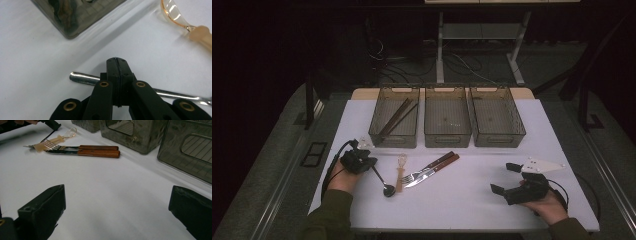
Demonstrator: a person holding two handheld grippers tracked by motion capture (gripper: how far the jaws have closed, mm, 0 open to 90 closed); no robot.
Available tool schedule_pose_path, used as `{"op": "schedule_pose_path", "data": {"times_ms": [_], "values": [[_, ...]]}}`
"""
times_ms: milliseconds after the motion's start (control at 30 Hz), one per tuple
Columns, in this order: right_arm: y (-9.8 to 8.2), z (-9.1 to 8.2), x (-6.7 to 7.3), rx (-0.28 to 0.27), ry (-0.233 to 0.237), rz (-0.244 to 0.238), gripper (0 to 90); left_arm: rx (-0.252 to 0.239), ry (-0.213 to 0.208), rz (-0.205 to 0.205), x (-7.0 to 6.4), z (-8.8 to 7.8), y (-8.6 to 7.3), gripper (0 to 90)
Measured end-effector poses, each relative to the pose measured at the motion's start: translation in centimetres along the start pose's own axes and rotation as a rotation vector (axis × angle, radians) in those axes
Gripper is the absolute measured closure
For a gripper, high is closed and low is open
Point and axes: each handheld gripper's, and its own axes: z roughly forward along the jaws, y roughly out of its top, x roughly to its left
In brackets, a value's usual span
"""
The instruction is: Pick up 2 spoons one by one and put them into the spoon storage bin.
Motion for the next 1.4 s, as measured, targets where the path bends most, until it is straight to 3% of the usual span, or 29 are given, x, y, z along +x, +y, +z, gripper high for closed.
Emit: {"op": "schedule_pose_path", "data": {"times_ms": [667,1067,1167,1400], "values": [[0.0,0.0,0.0,-0.001,-0.001,-0.001,1.2,0.019,-0.019,-0.051,0.1,-2.3,-2.9,89.9],[0.0,0.0,0.0,0.0,-0.002,-0.001,1.2,0.022,-0.034,-0.114,-0.5,-4.2,-5.4,89.9],[0.0,0.0,0.0,0.0,-0.003,0.002,1.2,0.026,-0.036,-0.106,-0.6,-4.6,-5.8,89.9],[0.0,0.0,0.0,-0.001,-0.004,0.002,1.2,0.026,-0.048,-0.137,-1.0,-5.3,-6.7,89.9]]}}
